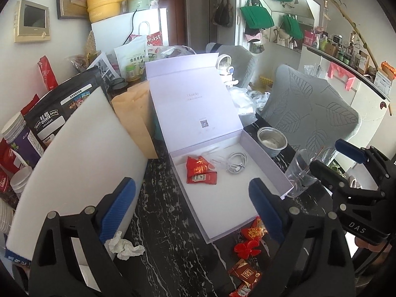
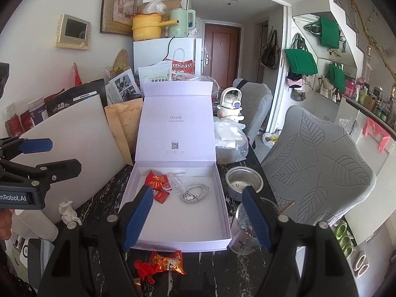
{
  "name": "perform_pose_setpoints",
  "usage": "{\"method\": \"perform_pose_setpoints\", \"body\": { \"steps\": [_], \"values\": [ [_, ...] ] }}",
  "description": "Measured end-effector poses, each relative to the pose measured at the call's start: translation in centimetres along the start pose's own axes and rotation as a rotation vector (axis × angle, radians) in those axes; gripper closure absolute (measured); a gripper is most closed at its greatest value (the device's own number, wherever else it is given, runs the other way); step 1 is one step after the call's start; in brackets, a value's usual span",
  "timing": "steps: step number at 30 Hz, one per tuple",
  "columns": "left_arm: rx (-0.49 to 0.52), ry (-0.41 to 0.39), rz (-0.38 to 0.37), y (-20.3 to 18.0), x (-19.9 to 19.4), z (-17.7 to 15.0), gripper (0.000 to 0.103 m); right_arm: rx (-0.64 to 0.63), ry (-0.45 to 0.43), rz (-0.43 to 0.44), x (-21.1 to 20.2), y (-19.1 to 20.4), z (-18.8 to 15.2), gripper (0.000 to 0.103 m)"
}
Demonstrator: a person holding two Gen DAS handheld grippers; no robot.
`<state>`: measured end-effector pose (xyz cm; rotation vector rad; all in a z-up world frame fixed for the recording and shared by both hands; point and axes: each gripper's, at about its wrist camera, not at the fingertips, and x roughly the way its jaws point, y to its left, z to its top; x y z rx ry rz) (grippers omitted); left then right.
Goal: Organize objects
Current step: 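Withdraw both grippers from the box toward the red fan and chocolate packet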
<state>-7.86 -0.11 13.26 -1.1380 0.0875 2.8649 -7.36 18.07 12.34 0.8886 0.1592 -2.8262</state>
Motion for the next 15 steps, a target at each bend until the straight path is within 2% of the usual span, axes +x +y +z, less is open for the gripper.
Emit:
{"method": "perform_pose_setpoints", "body": {
  "steps": [15],
  "values": [
    [0.014,0.058,-0.026,-1.1,-1.5,-5.9,0.010,0.012,0.053,-0.015,-2.9,1.3,-5.3,0.028]
  ]
}}
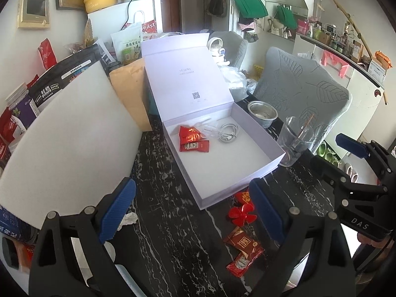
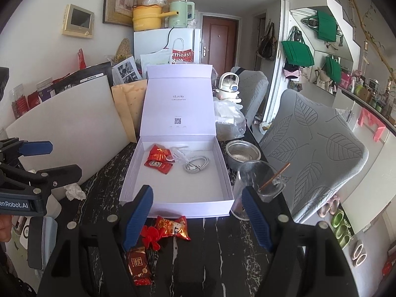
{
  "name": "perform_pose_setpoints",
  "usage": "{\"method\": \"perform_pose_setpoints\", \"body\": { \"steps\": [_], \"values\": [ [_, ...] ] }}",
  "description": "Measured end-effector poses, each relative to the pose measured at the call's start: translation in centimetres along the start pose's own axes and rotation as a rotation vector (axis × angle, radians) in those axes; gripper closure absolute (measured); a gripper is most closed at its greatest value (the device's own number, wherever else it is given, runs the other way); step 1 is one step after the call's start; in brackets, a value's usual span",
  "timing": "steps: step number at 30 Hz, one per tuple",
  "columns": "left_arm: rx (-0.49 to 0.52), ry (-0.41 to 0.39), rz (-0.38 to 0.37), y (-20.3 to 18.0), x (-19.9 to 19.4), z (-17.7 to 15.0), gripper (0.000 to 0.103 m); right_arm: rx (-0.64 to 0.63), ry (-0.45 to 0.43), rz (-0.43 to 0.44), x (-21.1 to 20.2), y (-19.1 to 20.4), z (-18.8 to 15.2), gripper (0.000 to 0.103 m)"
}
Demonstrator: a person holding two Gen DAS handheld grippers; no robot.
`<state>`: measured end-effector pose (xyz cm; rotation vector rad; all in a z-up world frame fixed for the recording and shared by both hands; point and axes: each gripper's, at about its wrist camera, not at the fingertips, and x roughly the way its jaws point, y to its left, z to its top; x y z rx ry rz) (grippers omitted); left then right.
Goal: Organize objects
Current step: 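Withdraw both grippers from the box toward the red fan and chocolate packet, then reach and close the right gripper on the red plastic fan while the left gripper approaches the brown chocolate packet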
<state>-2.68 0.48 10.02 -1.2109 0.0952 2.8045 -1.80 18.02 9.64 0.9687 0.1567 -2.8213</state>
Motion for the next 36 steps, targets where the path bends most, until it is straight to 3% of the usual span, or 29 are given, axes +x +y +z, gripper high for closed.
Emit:
{"method": "perform_pose_setpoints", "body": {
  "steps": [24,36],
  "values": [
    [0.020,0.112,-0.055,-4.0,0.7,-8.5,0.010,0.038,0.123,0.010,-0.7,-0.3,-9.0,0.028],
    [0.035,0.205,-0.099,-5.4,4.0,-11.6,0.010,0.049,0.173,0.067,1.0,-0.4,-12.1,0.028]
  ]
}}
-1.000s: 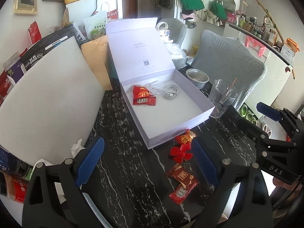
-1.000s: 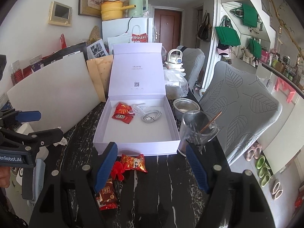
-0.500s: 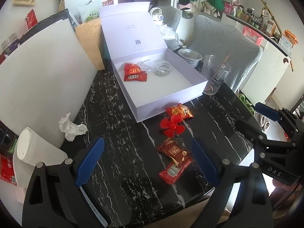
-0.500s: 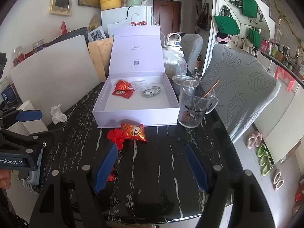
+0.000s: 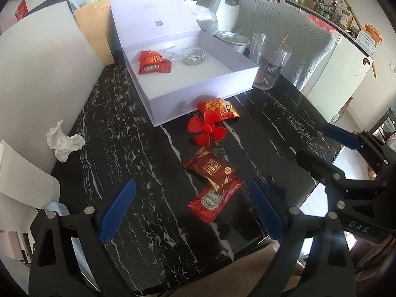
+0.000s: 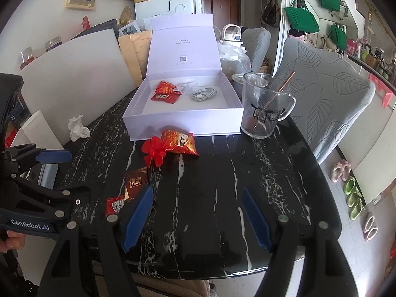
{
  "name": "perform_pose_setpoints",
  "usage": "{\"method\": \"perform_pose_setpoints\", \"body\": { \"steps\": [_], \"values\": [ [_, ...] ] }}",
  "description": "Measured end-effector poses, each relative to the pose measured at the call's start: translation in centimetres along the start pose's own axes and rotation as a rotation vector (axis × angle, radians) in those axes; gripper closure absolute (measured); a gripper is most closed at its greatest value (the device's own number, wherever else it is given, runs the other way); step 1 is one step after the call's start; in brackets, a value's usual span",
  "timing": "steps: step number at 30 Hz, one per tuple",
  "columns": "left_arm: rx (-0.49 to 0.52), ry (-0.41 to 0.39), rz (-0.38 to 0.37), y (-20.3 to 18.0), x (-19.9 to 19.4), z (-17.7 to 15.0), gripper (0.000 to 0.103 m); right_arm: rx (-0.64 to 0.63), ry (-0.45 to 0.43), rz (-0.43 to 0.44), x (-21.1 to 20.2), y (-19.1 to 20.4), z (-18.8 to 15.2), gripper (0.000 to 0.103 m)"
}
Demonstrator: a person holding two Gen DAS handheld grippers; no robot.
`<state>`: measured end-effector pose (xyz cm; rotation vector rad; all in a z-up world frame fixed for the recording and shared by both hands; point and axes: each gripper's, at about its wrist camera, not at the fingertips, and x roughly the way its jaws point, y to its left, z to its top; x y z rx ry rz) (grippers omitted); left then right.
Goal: Organize objects
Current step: 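Reach and close the right gripper on the red plastic fan while the left gripper approaches the brown chocolate packet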
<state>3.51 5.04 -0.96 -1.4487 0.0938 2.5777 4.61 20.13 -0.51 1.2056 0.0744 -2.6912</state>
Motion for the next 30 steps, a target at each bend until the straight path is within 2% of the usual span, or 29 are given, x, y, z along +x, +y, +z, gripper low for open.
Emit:
{"method": "perform_pose_setpoints", "body": {
  "steps": [15,21,24,29,30],
  "values": [
    [-0.023,0.081,-0.067,0.8,4.8,0.4,0.010,-0.015,0.071,0.045,4.3,-0.2,-1.8,0.028],
    [-0.011,0.108,-0.103,0.0,6.4,1.5,0.010,-0.012,0.065,0.021,4.7,-1.1,-1.6,0.028],
    [-0.002,0.128,-0.092,-0.5,7.3,1.8,0.010,-0.001,0.073,0.017,5.1,-1.6,-1.6,0.028],
    [0.010,0.156,-0.018,-0.8,8.9,2.0,0.011,0.000,0.087,0.016,5.9,-1.9,-1.5,0.028],
    [0.004,0.149,-0.012,-0.7,9.0,2.0,0.015,-0.002,0.087,0.018,6.0,-1.8,-1.5,0.028]
  ]
}}
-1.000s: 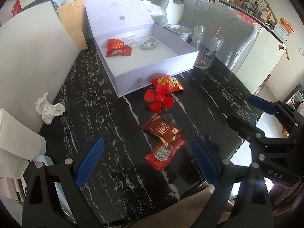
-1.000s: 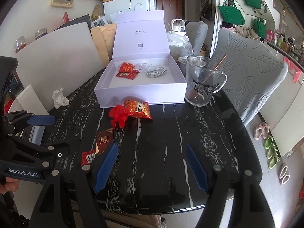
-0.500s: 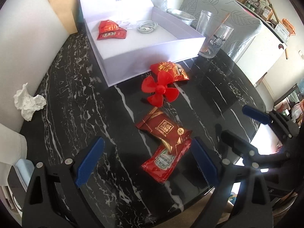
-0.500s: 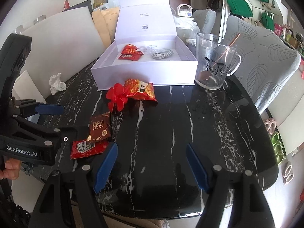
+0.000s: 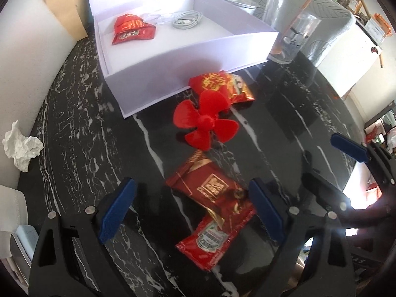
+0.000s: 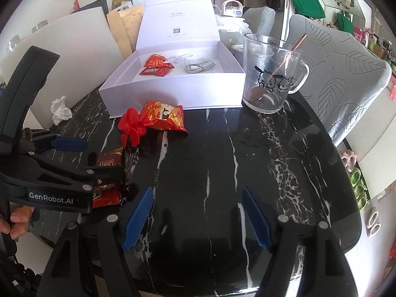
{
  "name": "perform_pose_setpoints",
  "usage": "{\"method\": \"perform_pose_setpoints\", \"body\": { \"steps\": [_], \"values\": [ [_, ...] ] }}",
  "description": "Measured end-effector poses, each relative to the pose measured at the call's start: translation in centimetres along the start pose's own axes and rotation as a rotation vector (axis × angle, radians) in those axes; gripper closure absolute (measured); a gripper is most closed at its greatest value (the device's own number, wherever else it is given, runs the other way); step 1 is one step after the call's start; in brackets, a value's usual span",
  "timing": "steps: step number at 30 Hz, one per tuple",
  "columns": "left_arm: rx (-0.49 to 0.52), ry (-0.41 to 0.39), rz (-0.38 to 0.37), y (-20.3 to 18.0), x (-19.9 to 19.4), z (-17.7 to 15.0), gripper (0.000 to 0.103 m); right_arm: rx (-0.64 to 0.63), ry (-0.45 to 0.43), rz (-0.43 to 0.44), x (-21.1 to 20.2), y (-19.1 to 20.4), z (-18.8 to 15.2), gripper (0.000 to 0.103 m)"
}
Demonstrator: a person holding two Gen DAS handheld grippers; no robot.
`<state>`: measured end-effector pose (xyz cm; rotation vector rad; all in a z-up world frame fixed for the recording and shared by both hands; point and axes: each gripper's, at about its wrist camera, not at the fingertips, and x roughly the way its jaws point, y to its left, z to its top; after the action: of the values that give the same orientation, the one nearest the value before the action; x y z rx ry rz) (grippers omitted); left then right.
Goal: Organize objects
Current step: 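Reach and close the right gripper on the red plastic fan while the left gripper approaches the brown chocolate packet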
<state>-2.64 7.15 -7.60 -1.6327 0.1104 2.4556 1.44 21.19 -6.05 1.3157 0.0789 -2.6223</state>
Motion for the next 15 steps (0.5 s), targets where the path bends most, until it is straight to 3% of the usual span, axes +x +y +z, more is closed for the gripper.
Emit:
{"method": "perform_pose_setpoints", "body": {
  "steps": [4,7,15],
  "values": [
    [-0.022,-0.012,-0.040,1.0,0.0,0.4,0.040,-0.014,-0.001,0.013,0.5,0.4,0.3,0.028],
    [-0.018,-0.025,-0.021,1.6,-0.3,0.6,0.049,-0.022,0.002,0.027,1.0,0.9,0.8,0.028],
    [-0.060,-0.014,-0.032,3.9,-0.5,1.2,0.052,-0.039,-0.007,0.087,2.2,2.6,2.5,0.028]
  ]
}}
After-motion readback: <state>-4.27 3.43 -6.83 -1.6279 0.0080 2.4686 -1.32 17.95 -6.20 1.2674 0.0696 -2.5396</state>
